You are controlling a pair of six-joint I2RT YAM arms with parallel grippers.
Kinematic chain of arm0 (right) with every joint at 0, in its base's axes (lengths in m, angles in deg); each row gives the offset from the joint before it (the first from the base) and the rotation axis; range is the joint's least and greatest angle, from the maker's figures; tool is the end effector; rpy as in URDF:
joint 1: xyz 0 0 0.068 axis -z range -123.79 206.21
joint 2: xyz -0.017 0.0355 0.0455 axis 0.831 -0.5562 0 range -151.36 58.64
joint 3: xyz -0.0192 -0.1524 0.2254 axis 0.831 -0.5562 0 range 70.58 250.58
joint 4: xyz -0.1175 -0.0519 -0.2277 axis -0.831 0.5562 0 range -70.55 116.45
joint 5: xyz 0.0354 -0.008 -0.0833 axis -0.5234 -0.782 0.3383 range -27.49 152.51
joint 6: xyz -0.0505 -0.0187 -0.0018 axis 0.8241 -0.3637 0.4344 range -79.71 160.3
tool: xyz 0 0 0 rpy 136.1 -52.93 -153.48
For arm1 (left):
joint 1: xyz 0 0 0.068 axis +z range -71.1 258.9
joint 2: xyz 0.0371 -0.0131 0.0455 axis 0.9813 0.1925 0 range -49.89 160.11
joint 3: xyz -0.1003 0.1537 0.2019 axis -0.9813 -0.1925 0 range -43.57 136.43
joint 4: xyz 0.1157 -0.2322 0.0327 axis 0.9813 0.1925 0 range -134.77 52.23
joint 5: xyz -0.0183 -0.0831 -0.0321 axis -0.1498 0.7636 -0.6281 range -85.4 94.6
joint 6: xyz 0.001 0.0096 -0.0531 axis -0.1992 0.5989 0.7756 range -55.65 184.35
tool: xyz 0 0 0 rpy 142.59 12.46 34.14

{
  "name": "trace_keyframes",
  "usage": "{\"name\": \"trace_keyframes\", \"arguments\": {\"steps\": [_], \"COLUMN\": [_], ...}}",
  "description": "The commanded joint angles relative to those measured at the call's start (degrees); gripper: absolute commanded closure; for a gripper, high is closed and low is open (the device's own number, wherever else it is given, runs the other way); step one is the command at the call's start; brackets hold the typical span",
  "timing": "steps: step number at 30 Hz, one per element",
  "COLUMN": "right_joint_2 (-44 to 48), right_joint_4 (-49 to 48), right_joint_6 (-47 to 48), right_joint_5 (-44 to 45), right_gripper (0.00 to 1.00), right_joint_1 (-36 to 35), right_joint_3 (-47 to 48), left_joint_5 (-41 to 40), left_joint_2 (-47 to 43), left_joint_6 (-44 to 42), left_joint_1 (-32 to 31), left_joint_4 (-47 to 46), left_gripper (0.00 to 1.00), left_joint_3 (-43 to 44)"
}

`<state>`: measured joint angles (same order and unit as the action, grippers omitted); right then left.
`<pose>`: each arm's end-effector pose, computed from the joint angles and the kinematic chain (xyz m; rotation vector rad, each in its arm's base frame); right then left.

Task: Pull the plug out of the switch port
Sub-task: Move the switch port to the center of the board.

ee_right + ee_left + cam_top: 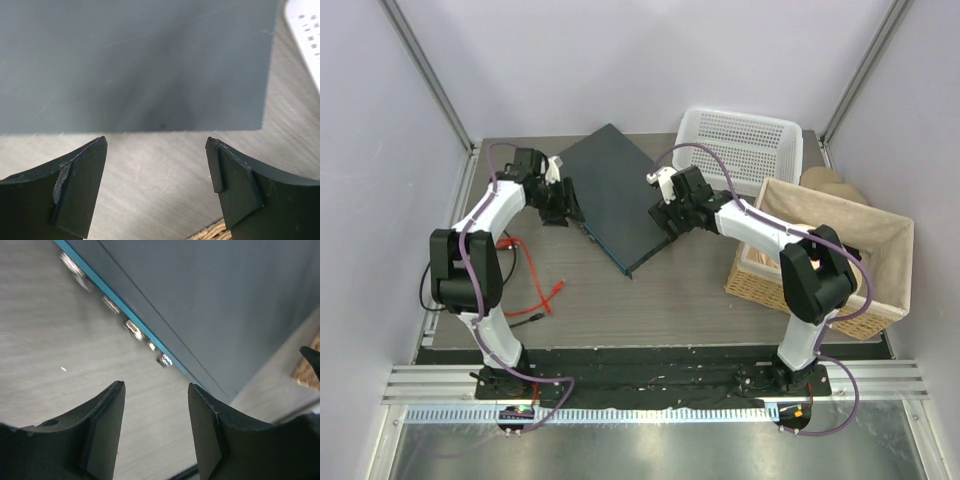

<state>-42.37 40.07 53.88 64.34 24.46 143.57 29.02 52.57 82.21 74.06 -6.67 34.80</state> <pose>0.3300 0.2028 0.2282 -0.9199 2.2405 0.1061 0.3722 -0.0464 0.2320 -0.1605 2.6655 -0.6956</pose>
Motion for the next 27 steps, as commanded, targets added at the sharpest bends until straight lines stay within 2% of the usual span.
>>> {"name": "trace_keyframes", "arguments": {"steps": [1,6,8,10,14,20,27], "right_joint_2": [-2.6,-9.4,-11.0,-13.2,-16.5,-18.1,-15.3], "right_joint_4": [-4.1,-3.7,-3.4,-2.6,0.3,7.3,9.1], "right_joint_6": [-1.0,-0.7,-0.5,-0.8,-2.4,-3.0,-2.4], "right_joint_5": [6.4,7.4,7.4,6.8,0.9,-14.5,-17.7], "right_gripper": [0.12,0.08,0.01,0.00,0.00,0.00,0.00], "right_joint_1": [2.5,6.7,7.6,8.8,10.1,10.4,10.4], "right_joint_3": [7.2,16.8,19.8,21.3,24.2,22.4,15.7], "left_joint_5": [-7.5,-11.9,-12.6,-12.6,-15.8,-15.5,-11.4], "left_joint_2": [2.3,5.6,10.3,12.8,16.8,21.8,22.8], "left_joint_6": [2.5,0.9,1.3,2.7,2.2,-1.3,-1.6], "left_joint_1": [1.0,3.3,3.8,4.2,4.5,4.4,4.1], "left_joint_4": [-1.5,-8.0,-6.0,-5.3,-8.8,-9.1,-10.2], "left_gripper": [0.43,0.42,0.42,0.42,0.42,0.40,0.39], "left_joint_3": [7.7,12.5,18.1,21.4,23.7,25.4,23.1]}}
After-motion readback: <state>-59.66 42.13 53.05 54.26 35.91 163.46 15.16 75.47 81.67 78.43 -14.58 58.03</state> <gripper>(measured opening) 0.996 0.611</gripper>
